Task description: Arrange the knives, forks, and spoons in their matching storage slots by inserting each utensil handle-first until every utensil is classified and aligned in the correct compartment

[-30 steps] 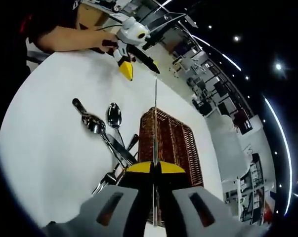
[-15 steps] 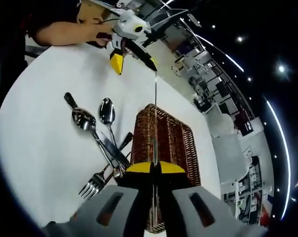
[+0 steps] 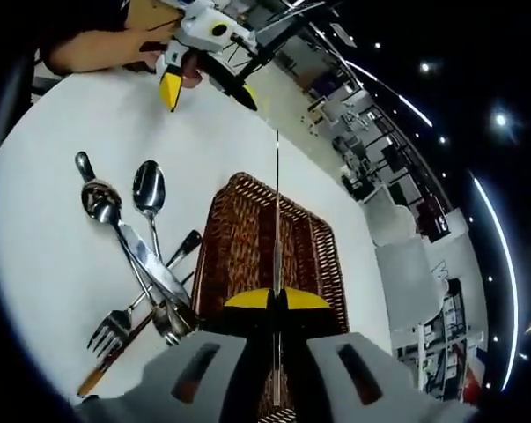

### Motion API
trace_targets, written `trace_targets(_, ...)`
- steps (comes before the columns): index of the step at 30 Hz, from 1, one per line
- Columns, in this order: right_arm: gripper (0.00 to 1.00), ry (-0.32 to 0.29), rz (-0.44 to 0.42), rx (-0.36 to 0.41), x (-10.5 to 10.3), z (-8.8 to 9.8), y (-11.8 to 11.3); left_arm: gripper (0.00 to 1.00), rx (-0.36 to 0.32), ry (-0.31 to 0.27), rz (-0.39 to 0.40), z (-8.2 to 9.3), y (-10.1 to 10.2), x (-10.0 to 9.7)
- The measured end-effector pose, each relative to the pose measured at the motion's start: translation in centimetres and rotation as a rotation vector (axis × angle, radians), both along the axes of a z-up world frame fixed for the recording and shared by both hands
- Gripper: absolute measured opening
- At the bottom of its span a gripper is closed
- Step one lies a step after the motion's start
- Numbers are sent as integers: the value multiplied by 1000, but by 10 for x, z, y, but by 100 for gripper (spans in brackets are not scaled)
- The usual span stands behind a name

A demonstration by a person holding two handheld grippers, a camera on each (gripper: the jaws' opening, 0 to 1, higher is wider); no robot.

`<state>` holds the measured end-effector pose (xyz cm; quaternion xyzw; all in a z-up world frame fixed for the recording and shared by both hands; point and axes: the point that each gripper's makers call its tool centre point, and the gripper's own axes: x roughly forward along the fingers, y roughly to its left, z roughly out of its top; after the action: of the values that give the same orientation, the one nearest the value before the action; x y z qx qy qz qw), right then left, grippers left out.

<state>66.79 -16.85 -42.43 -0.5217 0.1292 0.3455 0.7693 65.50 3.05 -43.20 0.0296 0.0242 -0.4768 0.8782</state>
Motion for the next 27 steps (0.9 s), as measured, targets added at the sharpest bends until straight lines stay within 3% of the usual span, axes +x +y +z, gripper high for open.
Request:
trace_targets(9,1,-6,-26,1,36,-15,2,100,18,0,25,-6,4,5)
trace_targets(15,1,9,-32,-9,45,-28,2,100,-17,11,36,-3,8,8)
trace_targets(23,1,69,-25,-7,47,-46,2,100,-20,39,15,-9,2,6)
trace_targets(27,1,134,-45,-8,47,-64,0,100,-28,41,22,-8,4,7)
